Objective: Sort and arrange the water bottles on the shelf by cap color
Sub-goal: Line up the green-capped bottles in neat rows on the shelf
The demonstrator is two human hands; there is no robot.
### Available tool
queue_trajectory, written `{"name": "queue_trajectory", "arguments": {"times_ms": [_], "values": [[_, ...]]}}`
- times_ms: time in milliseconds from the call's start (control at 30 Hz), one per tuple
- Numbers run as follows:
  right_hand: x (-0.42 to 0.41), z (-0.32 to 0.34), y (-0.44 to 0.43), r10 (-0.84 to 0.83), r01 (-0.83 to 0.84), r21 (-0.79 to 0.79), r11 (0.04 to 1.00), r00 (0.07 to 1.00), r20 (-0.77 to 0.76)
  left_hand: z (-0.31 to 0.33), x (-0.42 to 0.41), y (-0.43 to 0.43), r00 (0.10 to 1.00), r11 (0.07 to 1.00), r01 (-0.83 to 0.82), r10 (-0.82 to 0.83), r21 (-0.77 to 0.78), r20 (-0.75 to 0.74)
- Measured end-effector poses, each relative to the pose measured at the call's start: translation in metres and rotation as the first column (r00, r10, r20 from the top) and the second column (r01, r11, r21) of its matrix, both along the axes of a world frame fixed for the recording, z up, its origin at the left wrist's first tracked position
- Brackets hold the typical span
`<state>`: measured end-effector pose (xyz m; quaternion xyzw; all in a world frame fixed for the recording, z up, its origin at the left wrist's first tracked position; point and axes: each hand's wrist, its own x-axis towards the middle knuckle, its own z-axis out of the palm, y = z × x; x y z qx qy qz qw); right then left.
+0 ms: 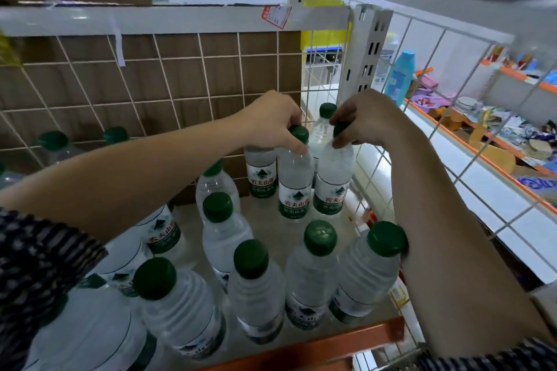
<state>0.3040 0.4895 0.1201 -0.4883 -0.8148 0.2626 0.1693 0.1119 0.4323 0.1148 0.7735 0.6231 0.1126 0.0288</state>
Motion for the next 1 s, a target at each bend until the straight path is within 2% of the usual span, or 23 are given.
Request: {"name": "queue_trajectory", "arguments": {"times_ms": [167,300,400,500,633,800,900,1000], "values": [[-0.002,-0.008,0.005,0.013,-0.013,-0.004,1.000,1.000,0.013,-0.017,-0.010,0.002,0.992,0.996,-0.046,0.036,0.081,0.124],[-0.001,-0.008,0.005,0.019,-0.019,-0.009,1.000,1.000,0.017,-0.022,-0.006,0.000,0.973,0.995,-0.074,0.057,0.067,0.222],[0.002,-0.003,0.000,0.052,-0.053,0.000,0.999,0.996,0.073,-0.014,-0.004,-0.001,0.985,0.998,-0.056,0.057,-0.011,0.161],[0.006,0.016,-0.011,0.074,-0.084,0.089,0.992,0.991,0.111,-0.003,-0.005,-0.010,0.998,0.996,-0.040,0.043,-0.080,0.037],[-0.004,0.048,-0.041,0.180,-0.195,0.169,0.966,0.979,0.099,0.015,-0.023,-0.042,0.997,0.995,-0.010,0.018,-0.099,0.077],[-0.062,0.064,-0.075,0.421,-0.479,0.203,0.854,0.865,0.271,0.025,-0.079,-0.091,0.995,0.991,-0.094,0.098,-0.096,0.028],[-0.105,0.054,-0.087,0.571,-0.633,0.081,0.770,0.741,0.353,0.018,-0.116,-0.110,0.979,0.976,-0.202,0.199,-0.075,-0.050],[-0.133,0.038,-0.087,0.660,-0.691,-0.074,0.719,0.646,0.383,0.010,-0.145,-0.122,0.934,0.938,-0.341,0.330,-0.067,-0.136]]}}
